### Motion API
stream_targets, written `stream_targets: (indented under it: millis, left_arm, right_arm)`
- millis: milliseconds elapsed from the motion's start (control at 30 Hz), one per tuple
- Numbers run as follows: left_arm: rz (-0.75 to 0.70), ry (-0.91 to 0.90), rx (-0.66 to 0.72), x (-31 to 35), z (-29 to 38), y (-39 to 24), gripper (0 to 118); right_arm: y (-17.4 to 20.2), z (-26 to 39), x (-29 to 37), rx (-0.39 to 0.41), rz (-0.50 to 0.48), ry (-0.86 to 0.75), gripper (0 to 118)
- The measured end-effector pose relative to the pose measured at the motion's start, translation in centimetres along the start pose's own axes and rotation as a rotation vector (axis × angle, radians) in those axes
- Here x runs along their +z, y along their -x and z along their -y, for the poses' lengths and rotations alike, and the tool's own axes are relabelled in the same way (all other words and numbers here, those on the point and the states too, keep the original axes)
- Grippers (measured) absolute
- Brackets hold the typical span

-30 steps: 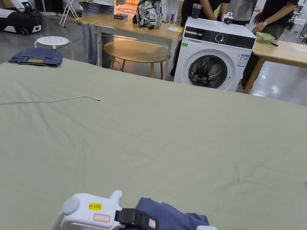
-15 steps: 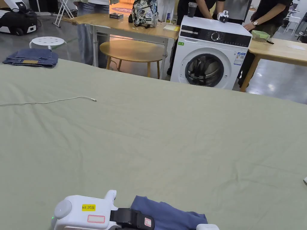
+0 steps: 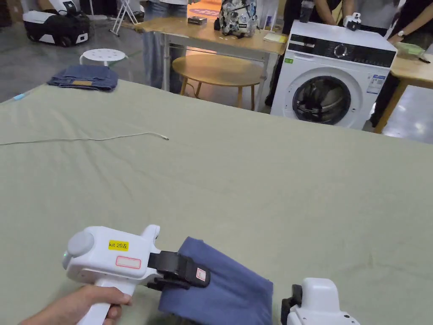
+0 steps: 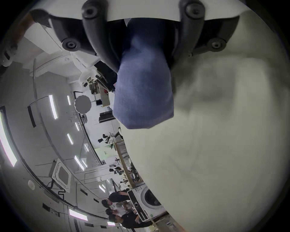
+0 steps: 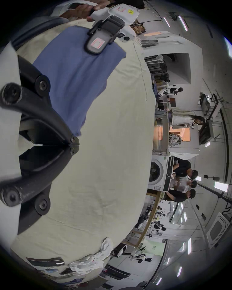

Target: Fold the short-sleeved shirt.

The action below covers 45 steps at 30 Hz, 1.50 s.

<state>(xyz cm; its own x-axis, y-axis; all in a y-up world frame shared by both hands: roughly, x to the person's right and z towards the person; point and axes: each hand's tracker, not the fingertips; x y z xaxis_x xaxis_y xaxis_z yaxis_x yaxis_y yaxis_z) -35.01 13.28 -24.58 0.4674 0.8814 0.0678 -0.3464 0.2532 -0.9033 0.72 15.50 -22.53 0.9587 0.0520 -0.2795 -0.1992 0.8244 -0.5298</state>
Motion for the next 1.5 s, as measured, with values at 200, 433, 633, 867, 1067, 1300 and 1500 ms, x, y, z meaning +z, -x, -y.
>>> stream_targets:
  millis: [200, 433, 633, 867, 1067, 1300, 1500]
  left_arm:
    - [-0.116, -0.121, -0.037, 10.7, -2.9, 0.7, 23]
    - [-0.307, -0.228, -0.011, 23.2, -5.1, 2.1, 23]
    - [-0.461, -0.304, 0.060, 31.7, -6.1, 3.2, 23]
    - [-0.555, -0.320, 0.148, 35.8, -6.7, 5.1, 23]
    - [-0.622, -0.254, 0.158, 35.6, -7.7, 6.4, 23]
    - [-0.947, -0.270, 0.072, 35.5, -9.2, 6.0, 56]
    - [-1.064, -0.342, 0.041, 37.4, -10.2, 5.6, 60]
  right_arm:
    - [1.2, -0.9, -1.0, 0.014, -0.018, -0.004, 0]
    - [2.7, -1.1, -1.7, 0.037, -0.034, 0.002, 0]
    - [2.8, -0.8, -2.3, 0.042, -0.030, 0.021, 0]
    - [2.7, -0.8, -2.9, 0.051, -0.020, 0.035, 0]
    - [2.8, -0.5, -3.3, 0.058, -0.012, 0.045, 0]
    - [2.7, -0.2, -3.7, 0.057, -0.015, 0.059, 0]
    - [2.5, -0.3, -3.5, 0.049, -0.021, 0.049, 0]
